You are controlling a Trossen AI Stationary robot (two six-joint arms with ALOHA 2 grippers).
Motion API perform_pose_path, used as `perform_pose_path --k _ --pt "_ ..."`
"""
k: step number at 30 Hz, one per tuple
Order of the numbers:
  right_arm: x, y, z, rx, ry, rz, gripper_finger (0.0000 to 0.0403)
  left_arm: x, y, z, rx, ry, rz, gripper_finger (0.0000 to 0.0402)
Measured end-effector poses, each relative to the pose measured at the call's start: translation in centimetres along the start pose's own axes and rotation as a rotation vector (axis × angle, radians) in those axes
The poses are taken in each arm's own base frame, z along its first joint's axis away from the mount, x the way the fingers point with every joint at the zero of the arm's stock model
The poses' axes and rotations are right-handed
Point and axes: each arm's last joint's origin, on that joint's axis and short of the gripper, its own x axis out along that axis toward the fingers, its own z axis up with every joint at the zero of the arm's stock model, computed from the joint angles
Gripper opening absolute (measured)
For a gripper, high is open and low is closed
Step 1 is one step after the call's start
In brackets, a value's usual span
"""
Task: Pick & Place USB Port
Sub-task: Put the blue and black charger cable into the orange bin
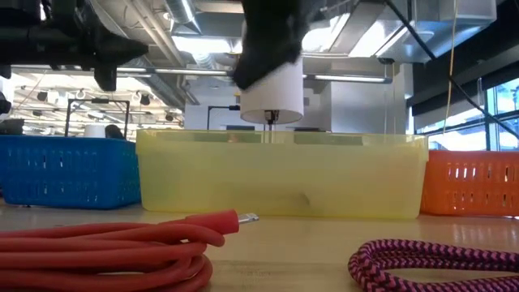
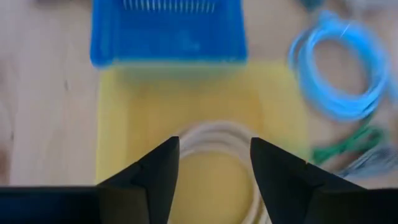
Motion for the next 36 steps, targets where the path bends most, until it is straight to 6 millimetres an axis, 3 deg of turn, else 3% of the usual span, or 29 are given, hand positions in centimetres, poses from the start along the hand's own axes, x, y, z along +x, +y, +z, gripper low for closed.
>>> perform_pose_path --k 3,8,14,26,36 --pt "-1.7 -0.6 0.6 -0.024 0.044 -0.1 0.0196 -0.1 0.4 -1.3 0.036 0.165 0.077 0.0004" --pt "-5.1 -2.2 0.1 -0.017 0.165 -0.397 0.019 -1.2 1.3 -2.1 0.084 0.456 0.357 0.0004" --pt "-7.2 -3.0 -1.7 0.052 0.288 -0.61 0.0188 -0.7 1.4 -1.7 0.07 0.523 0.466 0.0028" --pt "-7.8 -3.4 -2.7 0.091 0.277 -0.639 0.0188 1.0 1.6 -4.3 -0.023 0.861 0.502 0.0145" --pt "-7.8 -3.4 -2.7 0.092 0.276 -0.638 0.0188 1.2 2.2 -6.1 0.018 1.018 0.607 0.0161"
